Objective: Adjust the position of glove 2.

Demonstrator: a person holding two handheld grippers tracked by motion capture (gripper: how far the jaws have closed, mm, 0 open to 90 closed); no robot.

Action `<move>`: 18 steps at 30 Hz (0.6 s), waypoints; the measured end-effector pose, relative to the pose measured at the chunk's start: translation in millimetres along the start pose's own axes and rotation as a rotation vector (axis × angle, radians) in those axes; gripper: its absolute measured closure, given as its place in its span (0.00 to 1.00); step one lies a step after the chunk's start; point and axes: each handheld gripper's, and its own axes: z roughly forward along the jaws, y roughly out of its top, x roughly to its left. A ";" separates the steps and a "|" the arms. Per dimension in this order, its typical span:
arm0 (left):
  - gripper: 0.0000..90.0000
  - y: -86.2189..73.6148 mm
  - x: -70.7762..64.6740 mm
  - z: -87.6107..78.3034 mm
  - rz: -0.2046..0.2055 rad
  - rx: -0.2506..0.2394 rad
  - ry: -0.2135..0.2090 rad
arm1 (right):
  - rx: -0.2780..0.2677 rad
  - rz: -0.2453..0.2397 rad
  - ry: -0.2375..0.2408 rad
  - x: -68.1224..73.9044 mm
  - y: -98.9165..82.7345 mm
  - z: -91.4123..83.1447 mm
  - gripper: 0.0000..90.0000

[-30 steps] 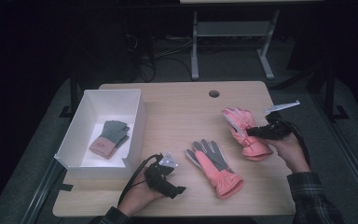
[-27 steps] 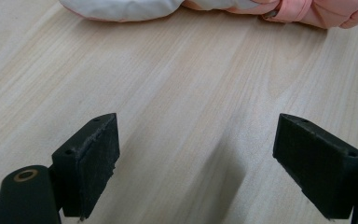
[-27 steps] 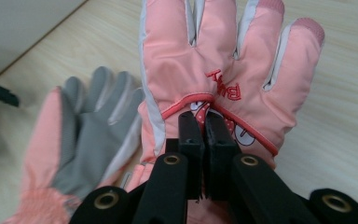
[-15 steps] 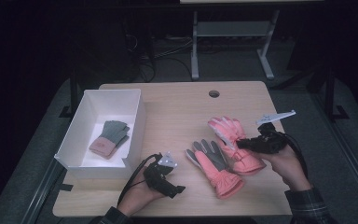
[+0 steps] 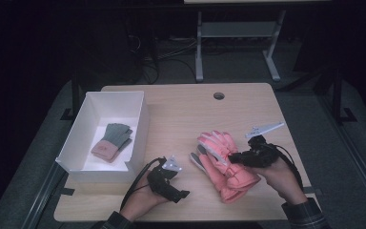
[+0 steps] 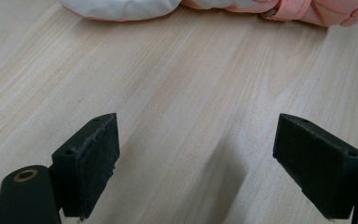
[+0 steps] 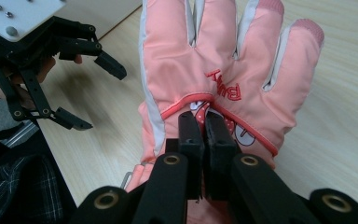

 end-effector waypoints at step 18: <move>0.16 0.3 -1.2 2.5 0.004 0.009 0.004 | 0.107 -0.050 -0.030 6.8 -4.4 45.6 0.96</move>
